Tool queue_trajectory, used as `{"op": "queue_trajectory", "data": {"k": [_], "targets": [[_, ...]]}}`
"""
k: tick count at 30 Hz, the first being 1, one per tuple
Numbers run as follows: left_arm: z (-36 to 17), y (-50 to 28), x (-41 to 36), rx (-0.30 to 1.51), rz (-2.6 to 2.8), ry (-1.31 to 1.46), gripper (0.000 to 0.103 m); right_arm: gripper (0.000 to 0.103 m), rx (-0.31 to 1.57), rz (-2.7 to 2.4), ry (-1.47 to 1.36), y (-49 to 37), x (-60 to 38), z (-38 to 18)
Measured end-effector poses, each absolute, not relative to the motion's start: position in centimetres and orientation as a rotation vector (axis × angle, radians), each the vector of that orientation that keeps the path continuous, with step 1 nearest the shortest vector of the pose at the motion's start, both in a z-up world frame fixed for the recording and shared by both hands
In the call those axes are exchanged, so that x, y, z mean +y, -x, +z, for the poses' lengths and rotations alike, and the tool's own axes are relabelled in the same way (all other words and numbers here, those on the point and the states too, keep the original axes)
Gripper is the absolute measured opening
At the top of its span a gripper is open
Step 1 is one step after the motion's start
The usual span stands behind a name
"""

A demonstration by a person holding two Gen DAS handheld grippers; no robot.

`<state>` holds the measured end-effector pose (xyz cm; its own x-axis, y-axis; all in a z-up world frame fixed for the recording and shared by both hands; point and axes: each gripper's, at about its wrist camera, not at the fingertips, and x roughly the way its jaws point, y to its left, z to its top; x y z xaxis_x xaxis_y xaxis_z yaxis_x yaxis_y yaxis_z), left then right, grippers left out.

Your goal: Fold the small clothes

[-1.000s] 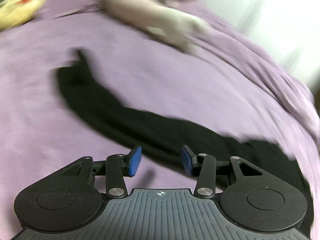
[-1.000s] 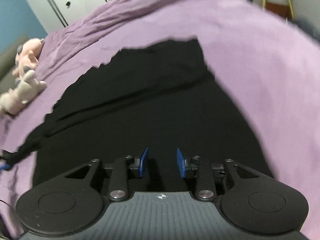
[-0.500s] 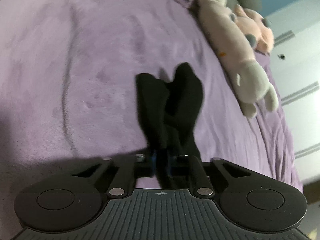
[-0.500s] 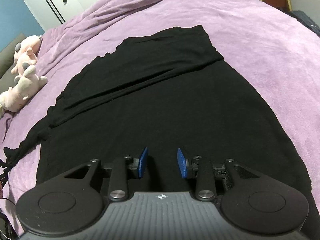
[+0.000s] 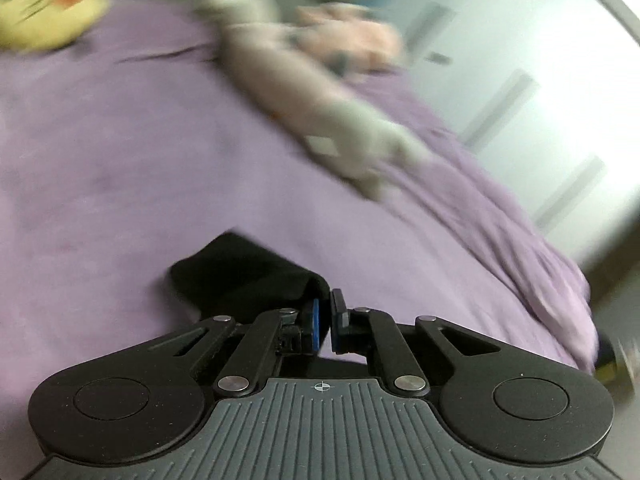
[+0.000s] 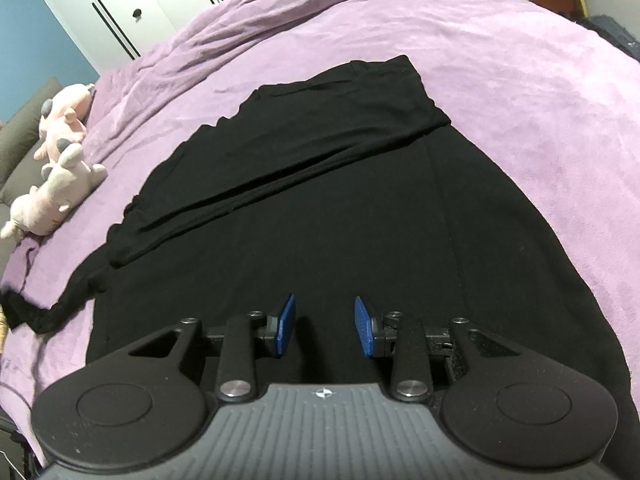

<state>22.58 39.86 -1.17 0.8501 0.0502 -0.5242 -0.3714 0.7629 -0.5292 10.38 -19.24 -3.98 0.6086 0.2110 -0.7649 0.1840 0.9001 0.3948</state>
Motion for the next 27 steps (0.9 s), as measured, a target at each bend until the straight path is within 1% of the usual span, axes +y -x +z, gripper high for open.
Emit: {"op": "queue_trajectory", "data": {"k": [4, 8, 9, 10, 12, 13, 15, 18, 20, 21, 22, 24, 27], "targets": [[2.2, -25.6, 29.2, 0.487, -0.023, 0.541, 0.007, 0.032, 0.909, 0.028, -0.483, -10.0, -19.8, -3.8], [2.6, -26.7, 16.9, 0.512, -0.284, 0.459, 0.009, 0.032, 0.877, 0.023, -0.489, -9.5, -20.9, -3.3], [2.2, -26.8, 14.1, 0.527, -0.332, 0.441, 0.014, 0.032, 0.869, 0.020, -0.492, -9.5, -21.3, -3.2], [1.5, -26.7, 11.6, 0.548, -0.372, 0.421, 0.023, 0.032, 0.867, 0.018, -0.500, -9.5, -21.8, -3.2], [-0.4, -26.4, 7.5, 0.627, -0.434, 0.380, 0.035, 0.032, 0.867, 0.010, -0.522, -9.5, -22.6, -3.3], [-1.5, -26.0, 6.2, 0.665, -0.443, 0.365, 0.035, 0.032, 0.865, 0.013, -0.527, -9.7, -22.9, -3.3], [-3.6, -25.1, 5.0, 0.725, -0.421, 0.338, 0.035, 0.032, 0.863, 0.025, -0.521, -10.1, -23.2, -3.3], [-5.5, -23.9, 6.8, 0.775, -0.312, 0.324, 0.036, 0.033, 0.871, 0.084, -0.523, -11.9, -23.0, -3.5], [-6.2, -23.4, 8.9, 0.790, -0.214, 0.331, 0.040, 0.035, 0.882, 0.143, -0.544, -13.8, -22.4, -3.7], [-6.4, -23.3, 10.0, 0.794, -0.171, 0.345, 0.043, 0.038, 0.879, 0.163, -0.552, -14.9, -22.1, -3.7], [-6.7, -23.2, 11.3, 0.801, -0.129, 0.367, 0.044, 0.041, 0.873, 0.170, -0.555, -16.1, -21.7, -3.8], [-7.1, -22.4, 13.0, 0.819, -0.067, 0.401, 0.044, 0.044, 0.861, 0.177, -0.559, -18.4, -20.9, -3.9], [-7.5, -22.1, 14.8, 0.827, -0.007, 0.431, 0.046, 0.044, 0.861, 0.164, -0.558, -21.3, -20.2, -4.1]]}}
